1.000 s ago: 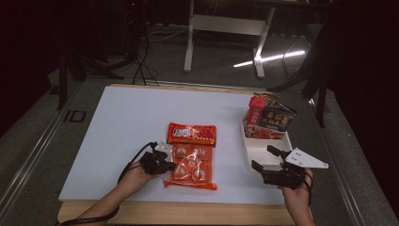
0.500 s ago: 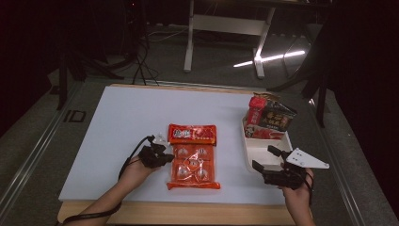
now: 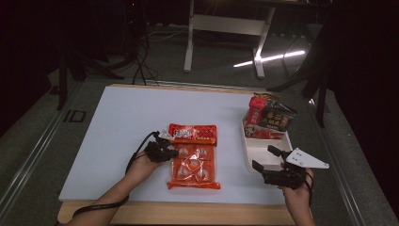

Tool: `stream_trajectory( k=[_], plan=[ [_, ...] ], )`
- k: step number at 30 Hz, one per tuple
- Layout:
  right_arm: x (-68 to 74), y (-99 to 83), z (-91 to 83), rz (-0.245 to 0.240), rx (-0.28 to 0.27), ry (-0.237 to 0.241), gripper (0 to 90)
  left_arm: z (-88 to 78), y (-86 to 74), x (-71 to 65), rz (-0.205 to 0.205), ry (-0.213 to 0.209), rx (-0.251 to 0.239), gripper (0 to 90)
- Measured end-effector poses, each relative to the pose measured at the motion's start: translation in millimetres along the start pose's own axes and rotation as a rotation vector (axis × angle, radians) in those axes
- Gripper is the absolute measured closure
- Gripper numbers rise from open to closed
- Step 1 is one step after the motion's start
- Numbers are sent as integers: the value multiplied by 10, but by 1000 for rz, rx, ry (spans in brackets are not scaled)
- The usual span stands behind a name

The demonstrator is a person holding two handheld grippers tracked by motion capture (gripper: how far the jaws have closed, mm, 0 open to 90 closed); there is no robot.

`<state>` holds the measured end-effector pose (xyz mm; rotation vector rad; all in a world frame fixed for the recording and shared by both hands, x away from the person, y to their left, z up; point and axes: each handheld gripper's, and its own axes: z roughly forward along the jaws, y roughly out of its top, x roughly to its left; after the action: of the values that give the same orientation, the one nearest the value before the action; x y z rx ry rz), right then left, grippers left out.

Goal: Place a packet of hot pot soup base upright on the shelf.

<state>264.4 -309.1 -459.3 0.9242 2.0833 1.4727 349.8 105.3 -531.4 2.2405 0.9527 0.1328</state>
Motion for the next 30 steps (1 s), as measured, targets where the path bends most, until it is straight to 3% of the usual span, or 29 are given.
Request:
stream_trajectory(
  k=[11, 16, 27, 30],
  plan=[
    [-4, -3, -10, 4, -3, 1, 139, 170, 192, -190, 65, -2, 23, 900],
    [-3, -3, -9, 6, -5, 5, 139, 170, 192, -174, 65, -13, 20, 900],
    [-1, -1, -11, 2, -6, 3, 139, -4, 137, -13, -16, -69, -53, 571],
    [2, 1, -11, -1, -5, 2, 140, -30, 143, 20, -46, -88, -68, 429]
  ],
)
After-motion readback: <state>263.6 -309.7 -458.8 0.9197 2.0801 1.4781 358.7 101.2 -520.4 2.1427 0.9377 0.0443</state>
